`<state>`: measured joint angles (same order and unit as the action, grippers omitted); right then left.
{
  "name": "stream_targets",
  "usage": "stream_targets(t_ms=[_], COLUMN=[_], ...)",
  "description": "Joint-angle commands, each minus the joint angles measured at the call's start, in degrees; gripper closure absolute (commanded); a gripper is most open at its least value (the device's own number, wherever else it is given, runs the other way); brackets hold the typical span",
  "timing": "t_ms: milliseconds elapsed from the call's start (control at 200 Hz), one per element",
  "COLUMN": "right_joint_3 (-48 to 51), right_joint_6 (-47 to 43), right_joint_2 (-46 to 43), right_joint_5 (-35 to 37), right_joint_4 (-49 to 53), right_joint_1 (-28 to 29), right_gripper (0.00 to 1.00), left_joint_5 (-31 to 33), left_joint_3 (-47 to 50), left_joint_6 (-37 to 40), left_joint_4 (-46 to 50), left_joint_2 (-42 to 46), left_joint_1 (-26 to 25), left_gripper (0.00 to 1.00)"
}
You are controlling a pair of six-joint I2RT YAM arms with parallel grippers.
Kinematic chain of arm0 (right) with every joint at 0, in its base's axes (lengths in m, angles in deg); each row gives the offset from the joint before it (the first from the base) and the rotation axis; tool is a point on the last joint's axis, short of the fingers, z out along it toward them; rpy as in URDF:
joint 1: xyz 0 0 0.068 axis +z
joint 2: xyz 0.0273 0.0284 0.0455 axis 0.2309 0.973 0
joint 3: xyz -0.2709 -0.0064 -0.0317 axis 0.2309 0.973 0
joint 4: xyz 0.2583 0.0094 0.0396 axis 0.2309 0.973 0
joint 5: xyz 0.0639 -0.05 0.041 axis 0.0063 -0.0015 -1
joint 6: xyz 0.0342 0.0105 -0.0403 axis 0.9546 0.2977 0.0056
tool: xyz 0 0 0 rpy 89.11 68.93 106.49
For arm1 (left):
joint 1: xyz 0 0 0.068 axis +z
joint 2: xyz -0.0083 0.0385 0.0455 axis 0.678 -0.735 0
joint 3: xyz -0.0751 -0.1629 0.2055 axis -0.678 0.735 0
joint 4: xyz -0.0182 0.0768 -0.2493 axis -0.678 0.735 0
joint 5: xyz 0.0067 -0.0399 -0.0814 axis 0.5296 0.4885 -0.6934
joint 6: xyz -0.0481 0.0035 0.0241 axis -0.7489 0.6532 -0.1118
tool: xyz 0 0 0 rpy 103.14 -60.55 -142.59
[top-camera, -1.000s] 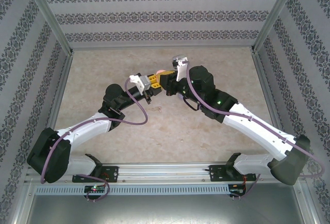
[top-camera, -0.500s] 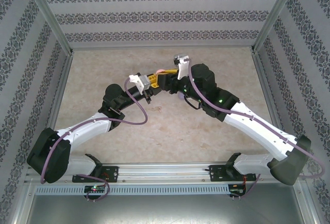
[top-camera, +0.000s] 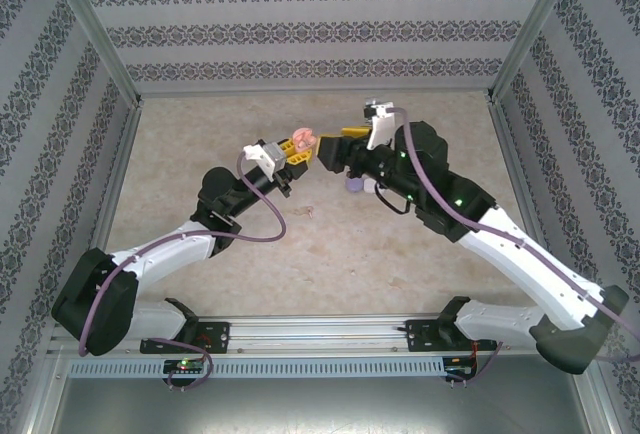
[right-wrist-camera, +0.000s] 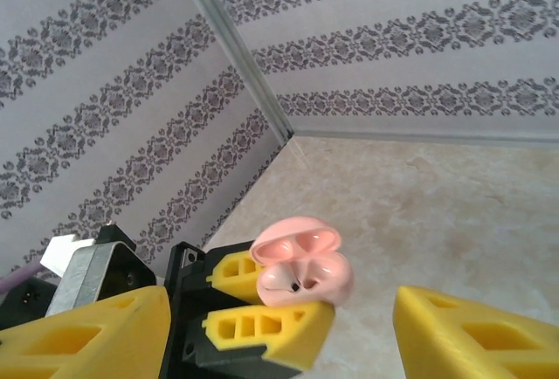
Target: Insert the wireless bluetooth earbuds into the charging case
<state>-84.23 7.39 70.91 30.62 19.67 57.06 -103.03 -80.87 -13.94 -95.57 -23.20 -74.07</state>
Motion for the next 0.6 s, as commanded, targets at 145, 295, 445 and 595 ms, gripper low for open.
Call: stream_targets(t_ms=[145, 295, 445, 595], right_joint_3=[7.61, 10.38, 8.13, 2.82], right_joint_6=[6.42, 8.30, 9.10, 8.32], right_joint_2=[2.19, 10.19, 21.53, 33.49], right_joint_5=[2.03, 0.22, -2.04, -2.04], right_joint_4=[9.65, 9.67, 10.83, 13.33], right_joint_1=[-5.85, -7.02, -6.55, -4.92], right_gripper=[0.30, 0.32, 0.36, 0.40], left_joint_5=[6.68, 9.46, 11.24, 12.31], left_joint_3=[3.39, 5.57, 7.32, 8.90], left_joint_6=[0.21, -0.70, -1.14, -1.26], left_joint_4=[-3.67, -3.70, -3.44, -3.08], left_joint_2=[6.78, 9.80, 12.49, 14.83], left_joint_1=[1.58, 2.48, 2.85, 3.16], left_gripper=[1.00, 1.00, 1.00, 1.00])
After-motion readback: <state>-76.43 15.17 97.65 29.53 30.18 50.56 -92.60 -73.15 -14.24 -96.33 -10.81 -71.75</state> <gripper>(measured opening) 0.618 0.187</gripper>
